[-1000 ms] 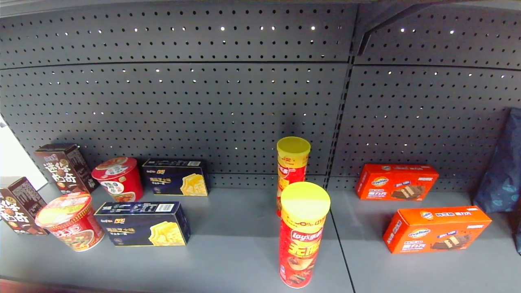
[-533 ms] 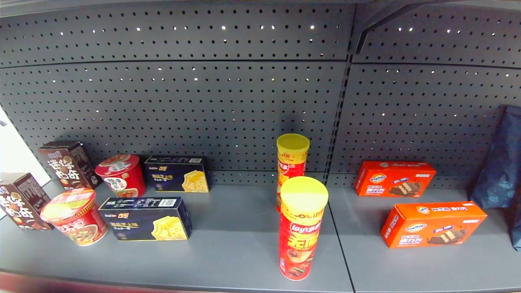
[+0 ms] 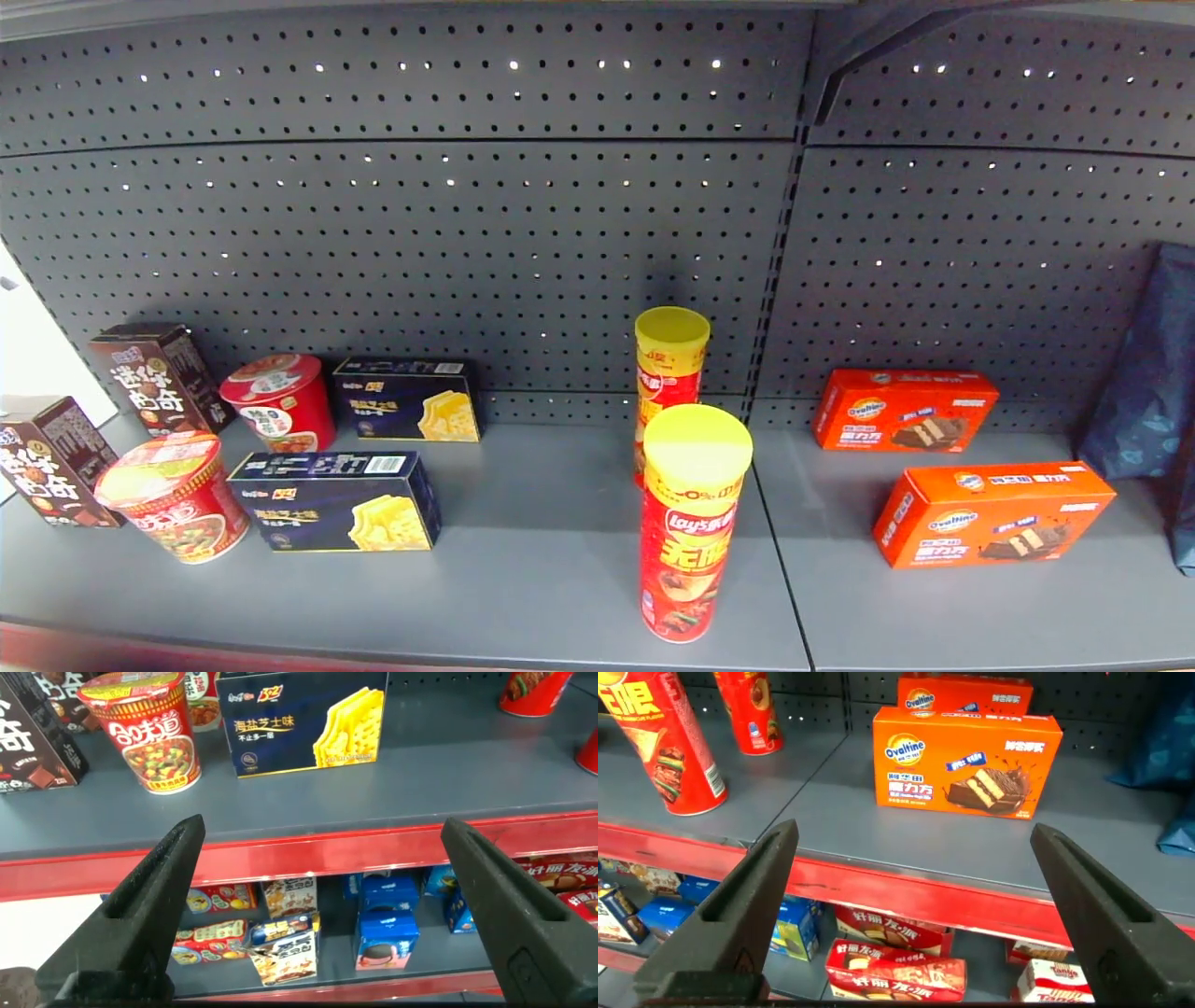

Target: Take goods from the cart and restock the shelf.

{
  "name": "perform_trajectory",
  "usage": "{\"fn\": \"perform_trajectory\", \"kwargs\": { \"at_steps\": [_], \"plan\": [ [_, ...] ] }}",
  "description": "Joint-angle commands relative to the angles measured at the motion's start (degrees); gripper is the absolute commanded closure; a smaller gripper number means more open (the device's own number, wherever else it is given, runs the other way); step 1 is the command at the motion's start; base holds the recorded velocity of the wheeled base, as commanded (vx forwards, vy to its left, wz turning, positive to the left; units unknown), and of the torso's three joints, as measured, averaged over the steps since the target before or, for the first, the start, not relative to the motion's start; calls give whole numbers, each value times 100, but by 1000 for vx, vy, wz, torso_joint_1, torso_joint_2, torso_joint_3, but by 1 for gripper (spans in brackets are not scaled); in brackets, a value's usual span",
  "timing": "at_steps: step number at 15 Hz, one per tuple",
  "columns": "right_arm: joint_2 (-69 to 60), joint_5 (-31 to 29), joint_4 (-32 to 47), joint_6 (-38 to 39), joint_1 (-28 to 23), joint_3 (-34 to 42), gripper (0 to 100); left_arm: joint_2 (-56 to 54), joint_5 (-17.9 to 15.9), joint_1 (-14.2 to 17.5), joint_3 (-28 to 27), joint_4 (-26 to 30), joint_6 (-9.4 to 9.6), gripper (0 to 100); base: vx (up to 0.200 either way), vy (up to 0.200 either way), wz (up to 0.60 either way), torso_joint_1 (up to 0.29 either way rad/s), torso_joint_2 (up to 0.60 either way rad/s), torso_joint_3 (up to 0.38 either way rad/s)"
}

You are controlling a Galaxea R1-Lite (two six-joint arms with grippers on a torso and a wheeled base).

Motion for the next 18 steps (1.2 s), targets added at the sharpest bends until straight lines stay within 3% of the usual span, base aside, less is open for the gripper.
{"fn": "perform_trajectory", "kwargs": {
  "at_steps": [1, 18],
  "plan": [
    [-2, 2, -2, -8, 0, -2, 0, 14, -2, -4, 0, -4, 4, 0, 0, 0, -600, -2, 2, 2],
    [-2, 11, -2, 18, 0, -2, 0, 14, 24, -4, 0, -4, -23, 0, 0, 0, -35, 0, 0, 0]
  ]
}}
